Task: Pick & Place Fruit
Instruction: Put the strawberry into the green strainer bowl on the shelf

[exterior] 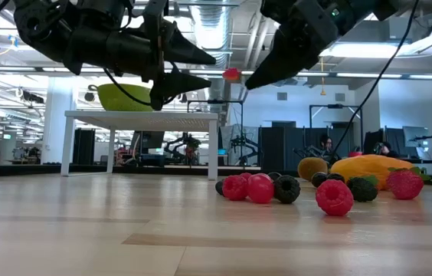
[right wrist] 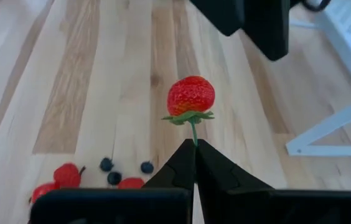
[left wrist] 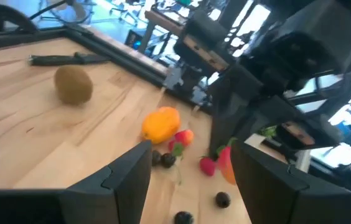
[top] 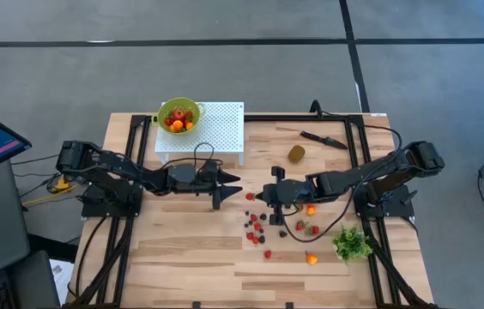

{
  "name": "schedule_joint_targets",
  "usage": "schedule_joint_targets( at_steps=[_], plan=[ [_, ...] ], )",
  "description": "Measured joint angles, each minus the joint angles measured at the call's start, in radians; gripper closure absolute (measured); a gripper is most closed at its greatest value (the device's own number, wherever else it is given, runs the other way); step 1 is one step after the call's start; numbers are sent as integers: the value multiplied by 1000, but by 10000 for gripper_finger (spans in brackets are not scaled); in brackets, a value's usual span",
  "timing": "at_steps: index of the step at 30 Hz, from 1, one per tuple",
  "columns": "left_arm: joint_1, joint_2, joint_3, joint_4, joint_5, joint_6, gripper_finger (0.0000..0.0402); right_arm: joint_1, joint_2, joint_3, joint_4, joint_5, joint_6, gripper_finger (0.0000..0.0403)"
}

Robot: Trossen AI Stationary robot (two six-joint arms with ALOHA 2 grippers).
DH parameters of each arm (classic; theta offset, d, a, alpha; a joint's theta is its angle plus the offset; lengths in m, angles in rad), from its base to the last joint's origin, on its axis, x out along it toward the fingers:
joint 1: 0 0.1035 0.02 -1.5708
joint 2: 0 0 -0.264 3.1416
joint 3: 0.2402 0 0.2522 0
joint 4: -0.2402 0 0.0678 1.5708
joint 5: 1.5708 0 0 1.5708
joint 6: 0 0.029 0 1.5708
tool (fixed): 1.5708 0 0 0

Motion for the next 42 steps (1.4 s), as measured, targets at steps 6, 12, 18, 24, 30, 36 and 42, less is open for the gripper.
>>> schedule_joint_targets(
  at_steps=[6, 12, 18, 24, 30, 36, 42],
  plan=[
    [-9, 16, 33, 5, 34, 5, 189, -31, 0, 1, 64, -2, -23, 403],
    [-8, 26, 64, 2, 36, 18, 189, -56, -1, 2, 99, -4, -48, 403],
    [-8, 50, 79, -4, 36, 32, 189, -59, -1, 2, 127, -5, -74, 403],
    [-8, 58, 86, 2, 36, 34, 194, -59, -1, 2, 134, -5, -74, 403],
    [-8, 58, 86, 7, 35, 34, 244, -59, -1, 2, 133, -5, -74, 403],
    [-8, 58, 86, 9, 35, 34, 303, -59, -1, 2, 134, -7, -74, 403],
    [-8, 58, 86, 9, 35, 34, 318, -59, -1, 2, 133, -6, -74, 403]
  ],
)
